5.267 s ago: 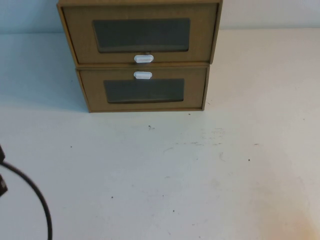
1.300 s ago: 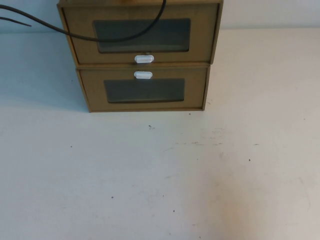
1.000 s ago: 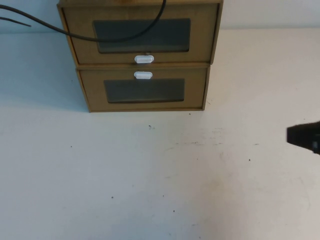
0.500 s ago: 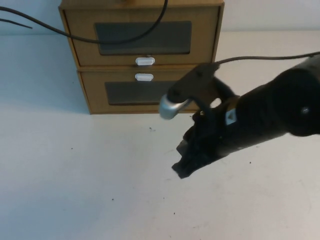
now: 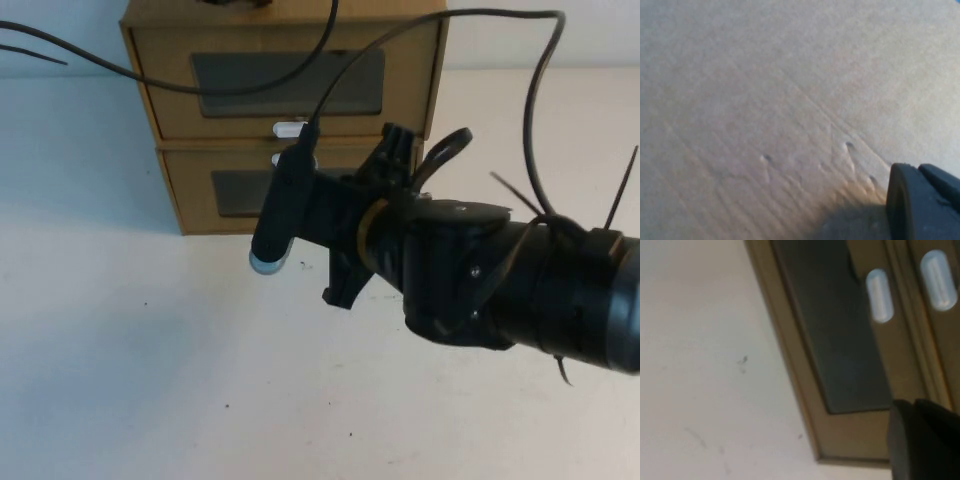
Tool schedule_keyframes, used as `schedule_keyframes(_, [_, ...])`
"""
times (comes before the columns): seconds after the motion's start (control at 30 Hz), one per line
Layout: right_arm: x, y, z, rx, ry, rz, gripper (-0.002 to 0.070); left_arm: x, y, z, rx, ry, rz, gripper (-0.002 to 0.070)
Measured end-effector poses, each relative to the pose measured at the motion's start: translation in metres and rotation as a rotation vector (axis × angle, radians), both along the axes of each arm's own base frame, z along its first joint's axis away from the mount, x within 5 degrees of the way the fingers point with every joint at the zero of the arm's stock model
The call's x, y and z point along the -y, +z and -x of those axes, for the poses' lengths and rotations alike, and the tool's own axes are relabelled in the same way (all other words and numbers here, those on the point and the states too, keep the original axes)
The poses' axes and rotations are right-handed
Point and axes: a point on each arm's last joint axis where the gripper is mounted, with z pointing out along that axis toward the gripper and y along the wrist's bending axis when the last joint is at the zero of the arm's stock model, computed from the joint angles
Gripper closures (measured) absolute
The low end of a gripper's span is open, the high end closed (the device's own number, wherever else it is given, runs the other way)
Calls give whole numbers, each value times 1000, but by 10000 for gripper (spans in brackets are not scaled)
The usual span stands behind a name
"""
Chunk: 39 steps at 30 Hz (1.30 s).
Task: Open the shoe box
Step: 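Pull the top drawer of the cardboard box fully open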
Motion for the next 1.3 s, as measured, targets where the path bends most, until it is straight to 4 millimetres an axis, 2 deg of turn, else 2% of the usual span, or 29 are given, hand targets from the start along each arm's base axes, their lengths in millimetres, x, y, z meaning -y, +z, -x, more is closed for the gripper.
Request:
schedule_keyframes(0.2, [-15,-15,-14,180,81,82,689,0,0,0,-2,-1,-1,680])
schedule_keyframes(0.37, [-25,-27,-21,222,114,132,672,0,0,1,-7,-5,-2,680])
schedule_keyframes(0.47, [-30,-29,-26,239,116,152,617,0,0,1,-9,-4,0,680])
schedule_keyframes(0.6, [-37,-29,-33,260,104,166,475,0,0,1,-10,-5,1,680])
schedule_keyframes(0.73, [-45,-31,-41,276,99,176,386,0,0,1,-11,-5,1,680])
schedule_keyframes(0.97, [-52,-26,-58,306,66,159,364,0,-1,1,-14,-5,1,680])
schedule_keyframes(1.3, [-46,-25,-76,308,116,172,381,0,-1,1,-16,-6,1,680])
